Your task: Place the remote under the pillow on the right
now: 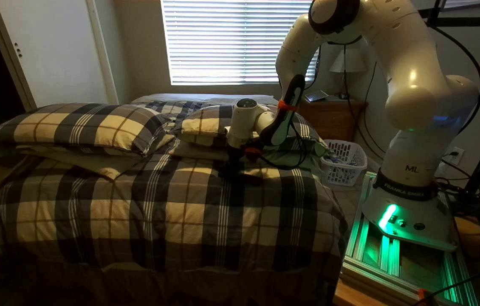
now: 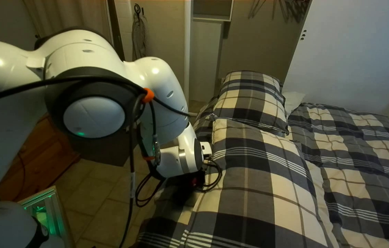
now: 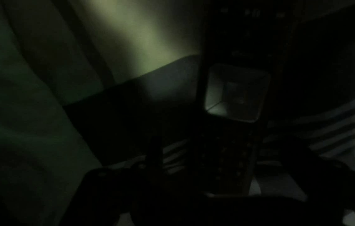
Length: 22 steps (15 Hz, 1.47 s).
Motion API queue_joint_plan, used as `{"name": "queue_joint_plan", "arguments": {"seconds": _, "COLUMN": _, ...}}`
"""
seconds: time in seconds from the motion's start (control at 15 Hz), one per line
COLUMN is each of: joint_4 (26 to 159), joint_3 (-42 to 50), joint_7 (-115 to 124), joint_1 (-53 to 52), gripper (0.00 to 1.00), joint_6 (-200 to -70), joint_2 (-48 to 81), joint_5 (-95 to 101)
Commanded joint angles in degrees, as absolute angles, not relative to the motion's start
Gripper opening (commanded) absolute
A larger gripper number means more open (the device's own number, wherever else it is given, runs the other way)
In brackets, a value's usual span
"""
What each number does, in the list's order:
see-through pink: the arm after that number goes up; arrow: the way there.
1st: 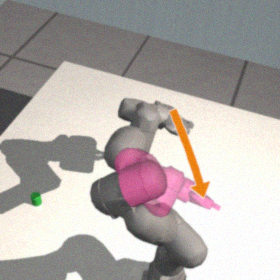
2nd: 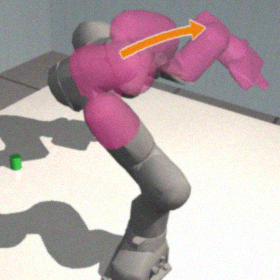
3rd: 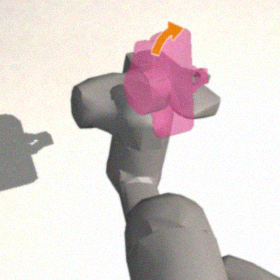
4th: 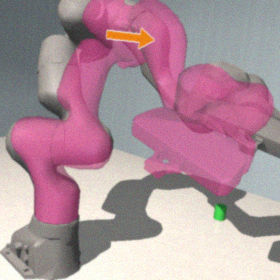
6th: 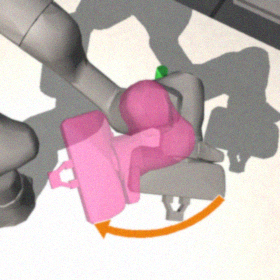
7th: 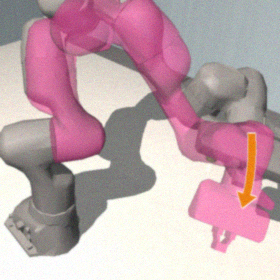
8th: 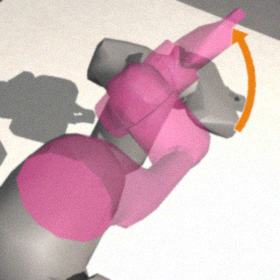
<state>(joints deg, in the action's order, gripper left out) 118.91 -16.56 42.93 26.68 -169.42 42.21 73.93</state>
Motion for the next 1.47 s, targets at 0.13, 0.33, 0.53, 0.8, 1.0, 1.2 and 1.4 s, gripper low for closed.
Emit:
{"name": "queue_joint_plan", "arguments": {"seconds": 0.13, "joint_4": 116.51, "joint_3": -16.82, "joint_7": 41.22, "joint_1": 27.17, "gripper": 0.51, "joint_6": -169.95, "joint_2": 44.85, "joint_5": 73.49}}
{"name": "queue_joint_plan", "arguments": {"seconds": 0.33, "joint_4": 116.45, "joint_3": -16.65, "joint_7": 41.16, "joint_1": 27.11, "gripper": 0.31, "joint_6": -169.68, "joint_2": 45.59, "joint_5": 73.59}}
{"name": "queue_joint_plan", "arguments": {"seconds": 0.53, "joint_4": 117.59, "joint_3": -16.96, "joint_7": 40.81, "joint_1": 27.2, "gripper": 0.29, "joint_6": -169.37, "joint_2": 45.32, "joint_5": 73.36}}
{"name": "queue_joint_plan", "arguments": {"seconds": 0.8, "joint_4": 121.07, "joint_3": -18.06, "joint_7": 37.36, "joint_1": 26.5, "gripper": 0.29, "joint_6": -165.36, "joint_2": 43.06, "joint_5": 73.0}}
{"name": "queue_joint_plan", "arguments": {"seconds": 1.0, "joint_4": 123.95, "joint_3": -19.22, "joint_7": 32.08, "joint_1": 26.1, "gripper": 0.29, "joint_6": -163.15, "joint_2": 41.36, "joint_5": 74.25}}
{"name": "queue_joint_plan", "arguments": {"seconds": 1.2, "joint_4": 126.98, "joint_3": -19.98, "joint_7": 26.86, "joint_1": 25.79, "gripper": 0.29, "joint_6": -162.02, "joint_2": 39.6, "joint_5": 75.36}}
{"name": "queue_joint_plan", "arguments": {"seconds": 1.4, "joint_4": 128.6, "joint_3": -20.6, "joint_7": 19.8, "joint_1": 25.74, "gripper": 0.29, "joint_6": -159.74, "joint_2": 38.5, "joint_5": 75.17}}
